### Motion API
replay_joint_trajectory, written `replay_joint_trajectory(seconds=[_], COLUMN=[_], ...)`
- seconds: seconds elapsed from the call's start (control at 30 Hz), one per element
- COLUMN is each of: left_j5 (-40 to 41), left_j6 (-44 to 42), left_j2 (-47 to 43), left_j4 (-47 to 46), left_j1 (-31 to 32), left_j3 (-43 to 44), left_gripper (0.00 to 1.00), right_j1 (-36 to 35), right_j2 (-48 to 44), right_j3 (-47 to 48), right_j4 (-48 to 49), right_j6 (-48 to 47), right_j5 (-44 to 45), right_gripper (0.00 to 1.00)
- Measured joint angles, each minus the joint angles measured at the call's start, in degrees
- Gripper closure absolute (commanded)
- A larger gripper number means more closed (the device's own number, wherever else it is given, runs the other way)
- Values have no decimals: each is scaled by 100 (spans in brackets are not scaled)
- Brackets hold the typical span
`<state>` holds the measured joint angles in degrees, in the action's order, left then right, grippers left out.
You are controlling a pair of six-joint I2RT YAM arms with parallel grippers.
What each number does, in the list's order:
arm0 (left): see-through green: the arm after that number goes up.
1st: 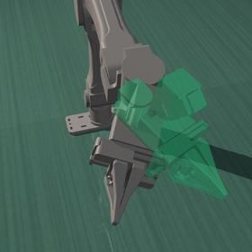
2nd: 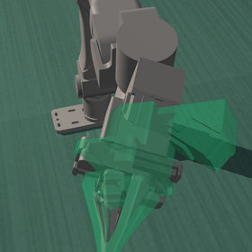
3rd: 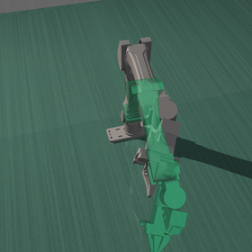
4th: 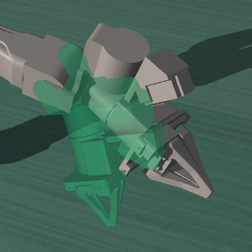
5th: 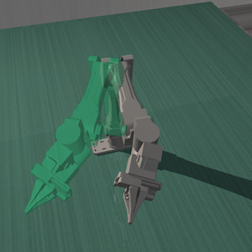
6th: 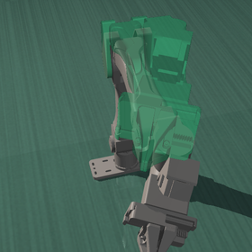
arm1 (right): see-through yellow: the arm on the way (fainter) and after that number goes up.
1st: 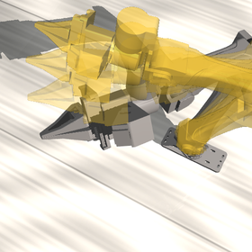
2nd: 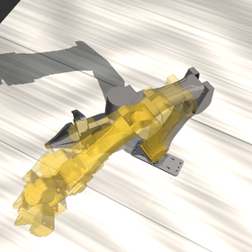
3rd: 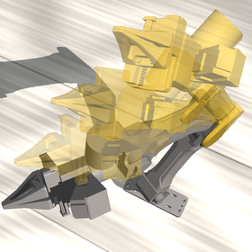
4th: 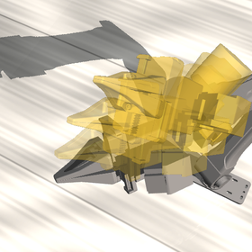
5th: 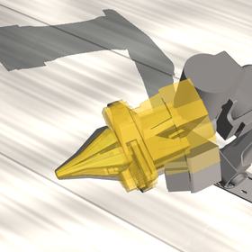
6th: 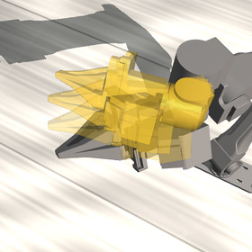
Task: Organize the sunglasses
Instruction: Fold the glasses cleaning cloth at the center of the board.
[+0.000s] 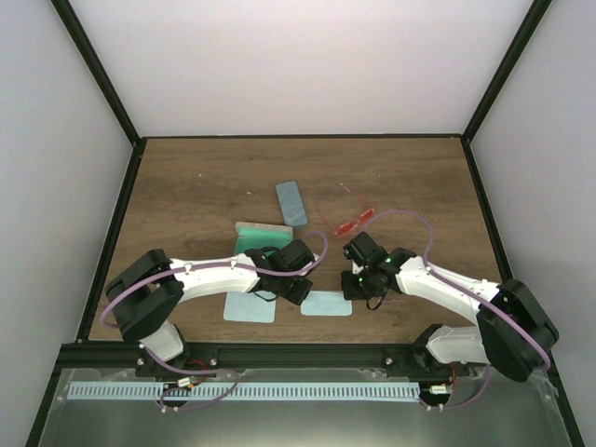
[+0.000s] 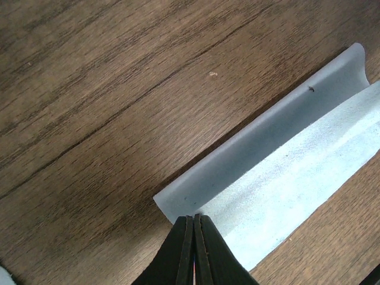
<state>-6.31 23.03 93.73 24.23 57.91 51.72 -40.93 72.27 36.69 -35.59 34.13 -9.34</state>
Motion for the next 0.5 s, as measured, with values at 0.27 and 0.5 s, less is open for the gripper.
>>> replay_joint_trajectory(seconds=[0.27, 0.5], left_j5=[-20, 138], left_j6=[59, 48], left_j2=[0, 0], left_j4=[-26, 164], left_j1=[28, 33], left_j3=[-37, 144], left_gripper=[96, 96], right_j1=[-4, -9], right_j2=[0, 33], right_j3=[-22, 203], right_j4=[7, -127], right_j6=[24, 20], right_j5=[0, 142], right_gripper=[99, 99])
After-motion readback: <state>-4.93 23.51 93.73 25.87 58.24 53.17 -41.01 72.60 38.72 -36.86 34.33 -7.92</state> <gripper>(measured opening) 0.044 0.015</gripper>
